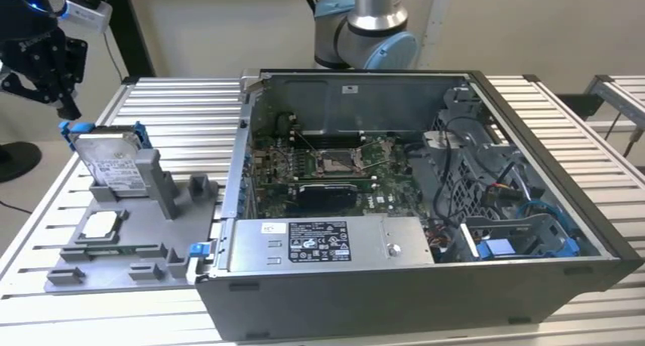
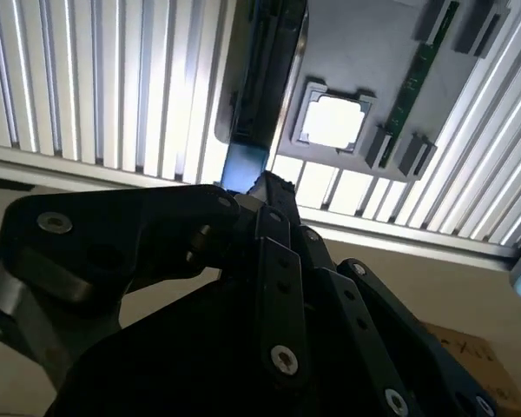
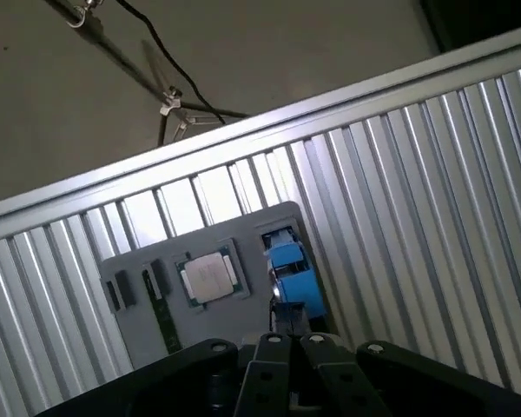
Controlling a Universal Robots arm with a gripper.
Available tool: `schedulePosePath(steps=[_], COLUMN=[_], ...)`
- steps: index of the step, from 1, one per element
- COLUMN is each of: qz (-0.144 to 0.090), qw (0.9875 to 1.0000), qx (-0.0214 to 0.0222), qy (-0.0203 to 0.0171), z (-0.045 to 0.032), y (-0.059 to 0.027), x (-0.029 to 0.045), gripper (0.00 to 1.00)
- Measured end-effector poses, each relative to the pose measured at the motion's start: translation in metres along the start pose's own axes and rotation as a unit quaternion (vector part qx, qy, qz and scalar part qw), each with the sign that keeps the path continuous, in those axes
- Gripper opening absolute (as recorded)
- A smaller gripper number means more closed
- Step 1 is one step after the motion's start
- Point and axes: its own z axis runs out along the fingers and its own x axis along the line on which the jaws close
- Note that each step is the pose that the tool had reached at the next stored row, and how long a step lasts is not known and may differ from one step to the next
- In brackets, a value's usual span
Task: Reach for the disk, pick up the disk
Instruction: 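Pick up the disk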
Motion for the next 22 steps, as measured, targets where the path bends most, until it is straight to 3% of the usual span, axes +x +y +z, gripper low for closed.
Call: schedulePosePath(steps=[5,12,18,19,22], qz=[-0.031,-0.066,-0.070,-0.070,-0.070], qw=[0.9995,0.9978,0.9975,0.9975,0.9975], qx=[0.0002,0.0006,0.0006,0.0006,0.0006], qy=[0.0010,0.0021,0.0022,0.0022,0.0022], z=[0.0007,0.0022,0.0022,0.0022,0.0022], y=[-0.0005,-0.0021,-0.0024,-0.0024,-0.0024], x=[-0.0001,-0.0007,-0.0008,-0.0008,-0.0008], gripper=[0.00,0.00,0.00,1.00,1.00])
